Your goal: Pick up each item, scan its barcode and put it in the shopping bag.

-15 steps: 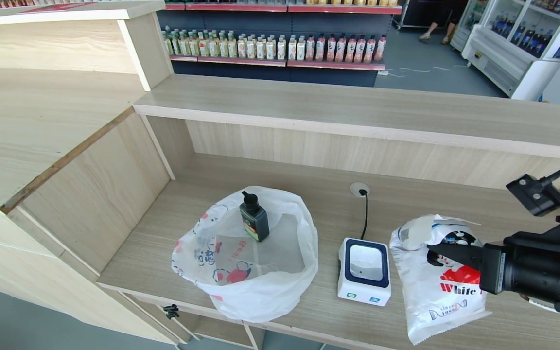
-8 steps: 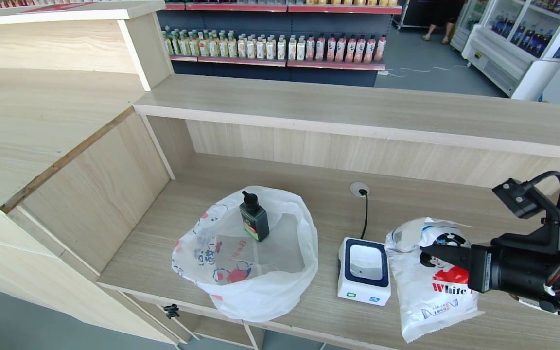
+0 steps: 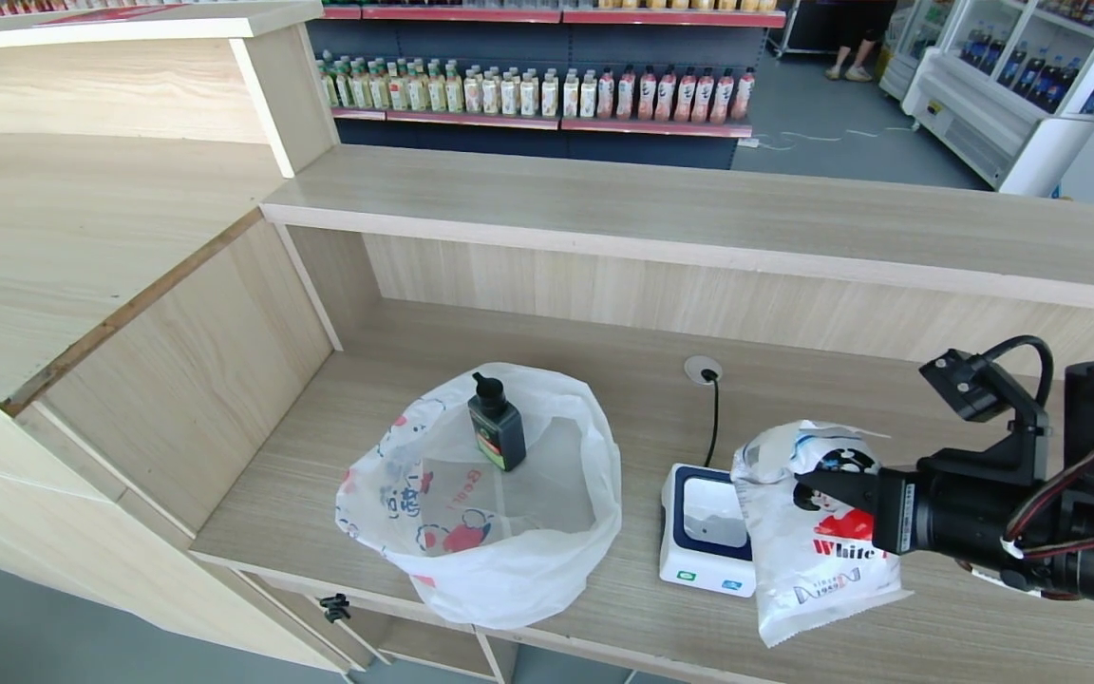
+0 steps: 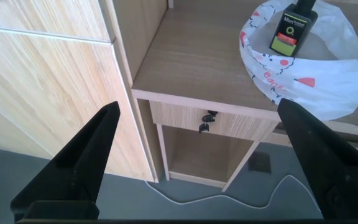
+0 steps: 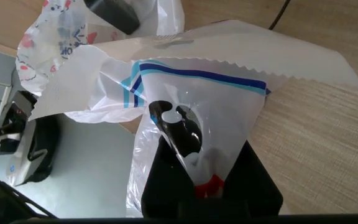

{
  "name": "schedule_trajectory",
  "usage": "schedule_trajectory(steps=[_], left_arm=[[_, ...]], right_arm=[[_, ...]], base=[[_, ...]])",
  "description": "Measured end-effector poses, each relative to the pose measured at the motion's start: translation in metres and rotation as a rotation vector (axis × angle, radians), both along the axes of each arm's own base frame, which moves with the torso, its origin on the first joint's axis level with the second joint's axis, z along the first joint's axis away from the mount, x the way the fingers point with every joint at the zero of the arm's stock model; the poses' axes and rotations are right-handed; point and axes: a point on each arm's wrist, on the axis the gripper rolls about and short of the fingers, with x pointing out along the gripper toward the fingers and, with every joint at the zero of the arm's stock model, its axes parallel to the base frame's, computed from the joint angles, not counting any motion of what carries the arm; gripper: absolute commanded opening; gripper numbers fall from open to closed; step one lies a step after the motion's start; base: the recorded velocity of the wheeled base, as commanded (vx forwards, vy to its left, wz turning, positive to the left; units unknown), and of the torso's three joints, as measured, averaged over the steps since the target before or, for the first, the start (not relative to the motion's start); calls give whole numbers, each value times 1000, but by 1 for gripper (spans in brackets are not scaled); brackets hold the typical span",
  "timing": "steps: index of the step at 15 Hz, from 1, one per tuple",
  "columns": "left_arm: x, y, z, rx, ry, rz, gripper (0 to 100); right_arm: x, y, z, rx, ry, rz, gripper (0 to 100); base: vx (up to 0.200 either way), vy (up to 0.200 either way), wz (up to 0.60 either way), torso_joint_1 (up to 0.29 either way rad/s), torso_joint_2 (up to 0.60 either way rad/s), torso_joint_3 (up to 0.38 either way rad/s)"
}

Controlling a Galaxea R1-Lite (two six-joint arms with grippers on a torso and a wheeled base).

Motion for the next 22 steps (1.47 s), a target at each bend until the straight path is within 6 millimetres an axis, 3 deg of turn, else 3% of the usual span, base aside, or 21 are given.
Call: schedule_trajectory(steps=[6, 11, 16, 19, 22], left_arm=[[0, 0, 0, 0, 0, 0, 100], [0, 0, 0, 0, 0, 0, 100], [0, 0, 0, 0, 0, 0, 100], [0, 0, 0, 0, 0, 0, 100], [0, 0, 0, 0, 0, 0, 100]], right_arm=[[-3, 0, 4, -19, -31, 15, 0], [-24, -12, 31, -364, -409, 142, 0], [-38, -45, 43, -611, -571, 47, 0], [-43, -52, 50, -627, -626, -7, 0], [-45, -53, 52, -628, -637, -17, 0]], base=[[0, 0, 0, 0, 0, 0], [0, 0, 0, 0, 0, 0], [0, 0, 0, 0, 0, 0], [0, 0, 0, 0, 0, 0], [0, 0, 600, -4, 4, 4]])
